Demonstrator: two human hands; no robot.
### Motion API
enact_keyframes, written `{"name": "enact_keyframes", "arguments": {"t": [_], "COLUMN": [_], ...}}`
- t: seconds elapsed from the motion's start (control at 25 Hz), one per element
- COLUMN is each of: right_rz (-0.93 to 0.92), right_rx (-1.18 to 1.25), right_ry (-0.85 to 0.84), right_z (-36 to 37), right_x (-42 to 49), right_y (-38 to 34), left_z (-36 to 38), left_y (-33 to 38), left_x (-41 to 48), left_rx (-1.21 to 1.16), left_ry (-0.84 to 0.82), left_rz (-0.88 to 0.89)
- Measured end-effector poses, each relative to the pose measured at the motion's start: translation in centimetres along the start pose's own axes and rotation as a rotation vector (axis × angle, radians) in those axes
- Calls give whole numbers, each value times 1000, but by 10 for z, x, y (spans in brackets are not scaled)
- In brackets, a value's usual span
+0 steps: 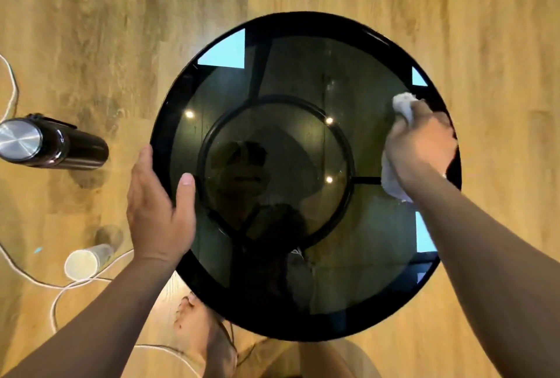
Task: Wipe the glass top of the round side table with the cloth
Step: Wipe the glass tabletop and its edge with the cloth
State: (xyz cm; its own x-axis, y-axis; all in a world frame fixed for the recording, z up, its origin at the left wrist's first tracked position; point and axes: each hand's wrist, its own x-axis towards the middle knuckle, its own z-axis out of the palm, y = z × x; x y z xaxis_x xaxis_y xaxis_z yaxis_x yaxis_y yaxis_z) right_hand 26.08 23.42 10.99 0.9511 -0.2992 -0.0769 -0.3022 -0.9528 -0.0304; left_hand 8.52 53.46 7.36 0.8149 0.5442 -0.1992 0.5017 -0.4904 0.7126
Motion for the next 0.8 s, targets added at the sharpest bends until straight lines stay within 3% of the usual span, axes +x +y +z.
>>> {"name": "enact_keyframes", "arguments": {"t": [0.08, 0.2, 0.24, 0.32, 0.4, 0.6, 0.68, 0.8], "right_rz": [-182, -684, -860, -945, -794, -22, 61, 50], "right_rx": [66, 88, 69, 90, 85, -141, -119, 19], "right_ry": [-37, -344, -444, -451, -279, -109, -110, -86], "right_z": [13, 16, 14, 11, 9, -18, -15, 5], "right_x": [-41, -143, -166, -157, -114, -27, -54, -138], "right_y": [-73, -177, -192, -175, -113, 102, 113, 64], "left_z": [0, -4, -8, -19, -28, -33, -36, -39], "left_y": [0, -6, -8, -12, -13, 0, 5, 10], "left_x": [2, 4, 7, 15, 23, 14, 14, 18], "left_rx": [-7, -39, -50, -16, 10, -46, 21, -27], "left_ry": [-6, -33, -44, -101, -104, -35, -54, -41], "left_rz": [11, -73, -113, -138, -168, -151, -149, -199]}}
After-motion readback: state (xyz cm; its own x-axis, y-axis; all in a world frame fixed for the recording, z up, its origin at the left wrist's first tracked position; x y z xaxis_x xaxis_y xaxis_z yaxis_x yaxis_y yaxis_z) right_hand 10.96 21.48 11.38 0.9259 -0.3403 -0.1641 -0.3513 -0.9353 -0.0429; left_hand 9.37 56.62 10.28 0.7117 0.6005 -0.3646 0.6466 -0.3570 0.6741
